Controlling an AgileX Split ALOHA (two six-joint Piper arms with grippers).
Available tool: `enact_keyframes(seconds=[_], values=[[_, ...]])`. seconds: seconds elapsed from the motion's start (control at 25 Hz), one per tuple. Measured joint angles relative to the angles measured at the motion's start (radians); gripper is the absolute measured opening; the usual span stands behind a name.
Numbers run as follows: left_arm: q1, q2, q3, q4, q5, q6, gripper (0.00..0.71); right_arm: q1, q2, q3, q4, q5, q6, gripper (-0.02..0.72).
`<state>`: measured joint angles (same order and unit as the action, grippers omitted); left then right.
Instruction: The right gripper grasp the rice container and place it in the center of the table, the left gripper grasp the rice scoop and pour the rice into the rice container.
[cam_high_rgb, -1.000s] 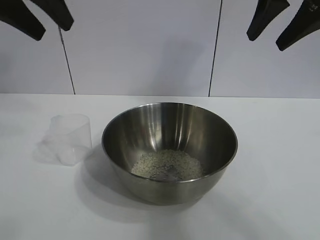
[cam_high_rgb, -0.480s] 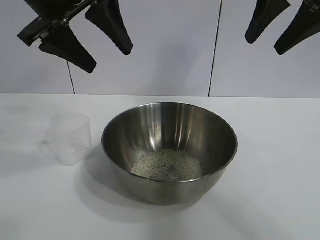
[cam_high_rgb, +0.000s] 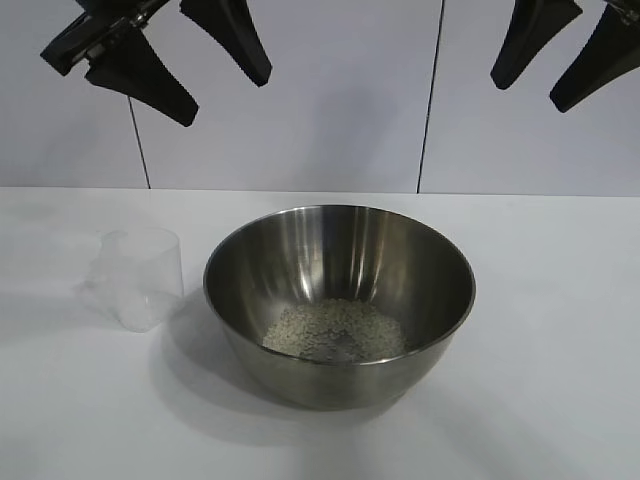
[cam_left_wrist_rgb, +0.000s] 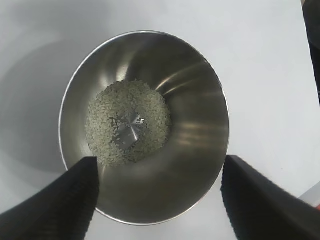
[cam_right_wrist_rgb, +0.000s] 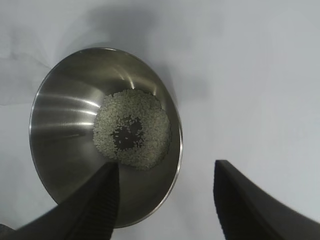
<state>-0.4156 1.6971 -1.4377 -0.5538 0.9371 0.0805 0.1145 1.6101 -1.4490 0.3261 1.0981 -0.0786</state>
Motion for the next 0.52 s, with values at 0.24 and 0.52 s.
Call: enact_keyframes(seconds=[0.24, 0.52], values=[[0.000, 0.000, 0.000, 0.000, 0.005, 0.000, 0.504, 0.000, 0.000, 0.000, 0.000, -0.086, 0.000, 0.391], [0.000, 0.000, 0.000, 0.000, -0.006, 0.000, 0.504, 0.000, 0.000, 0.000, 0.000, -0.214, 0.000, 0.391]])
